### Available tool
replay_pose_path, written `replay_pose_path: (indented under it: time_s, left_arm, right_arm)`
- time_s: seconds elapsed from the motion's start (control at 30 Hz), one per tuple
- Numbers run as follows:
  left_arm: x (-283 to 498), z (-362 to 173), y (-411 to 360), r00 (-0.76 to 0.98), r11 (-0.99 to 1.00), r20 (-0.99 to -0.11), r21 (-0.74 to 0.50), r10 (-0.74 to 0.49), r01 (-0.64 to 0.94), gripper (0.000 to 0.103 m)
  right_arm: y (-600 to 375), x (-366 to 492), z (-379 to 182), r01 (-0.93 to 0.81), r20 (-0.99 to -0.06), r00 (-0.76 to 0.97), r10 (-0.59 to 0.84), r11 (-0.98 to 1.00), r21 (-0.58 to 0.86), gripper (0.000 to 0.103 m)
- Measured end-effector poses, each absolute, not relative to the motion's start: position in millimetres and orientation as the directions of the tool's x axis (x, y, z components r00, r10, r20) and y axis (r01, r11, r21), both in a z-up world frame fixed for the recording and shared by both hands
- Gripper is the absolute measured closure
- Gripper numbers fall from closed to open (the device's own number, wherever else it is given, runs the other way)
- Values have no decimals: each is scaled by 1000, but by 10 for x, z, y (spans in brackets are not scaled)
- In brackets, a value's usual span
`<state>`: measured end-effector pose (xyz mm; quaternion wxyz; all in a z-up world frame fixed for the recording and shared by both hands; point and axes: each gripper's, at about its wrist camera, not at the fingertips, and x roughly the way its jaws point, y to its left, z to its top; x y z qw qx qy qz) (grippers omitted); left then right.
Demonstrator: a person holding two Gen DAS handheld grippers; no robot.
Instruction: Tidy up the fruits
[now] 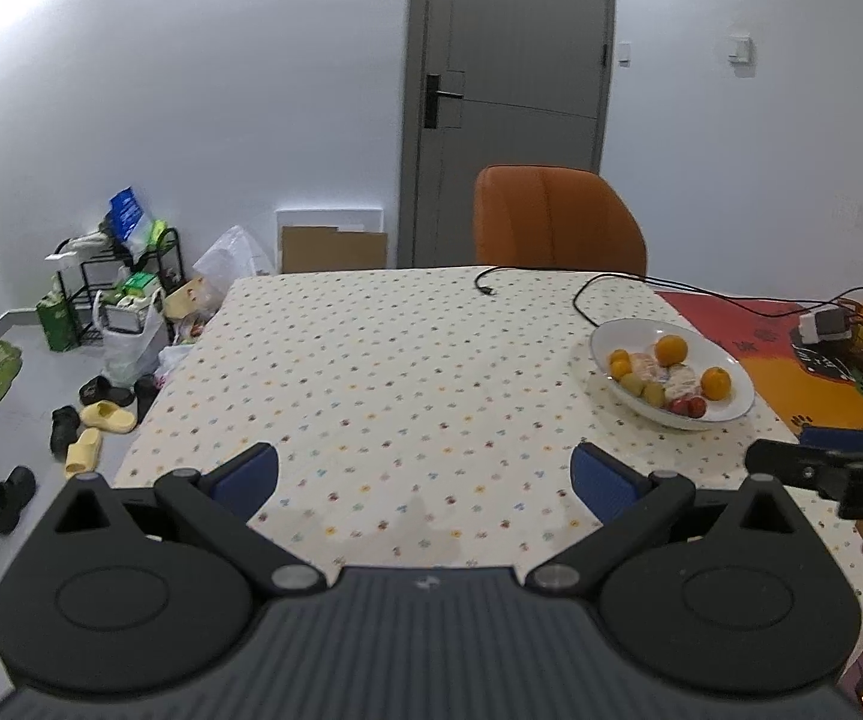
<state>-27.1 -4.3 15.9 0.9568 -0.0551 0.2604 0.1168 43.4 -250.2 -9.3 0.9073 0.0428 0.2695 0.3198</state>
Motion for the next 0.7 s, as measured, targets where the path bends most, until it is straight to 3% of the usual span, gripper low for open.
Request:
replay_pose_path:
  time_s: [0.7]
  left_arm:
    - [-402, 114, 49, 839, 960, -501, -53, 212, -275, 0]
  right_arm:
    - [-2473, 249, -27, -599, -453, 648, 613, 777, 195, 0]
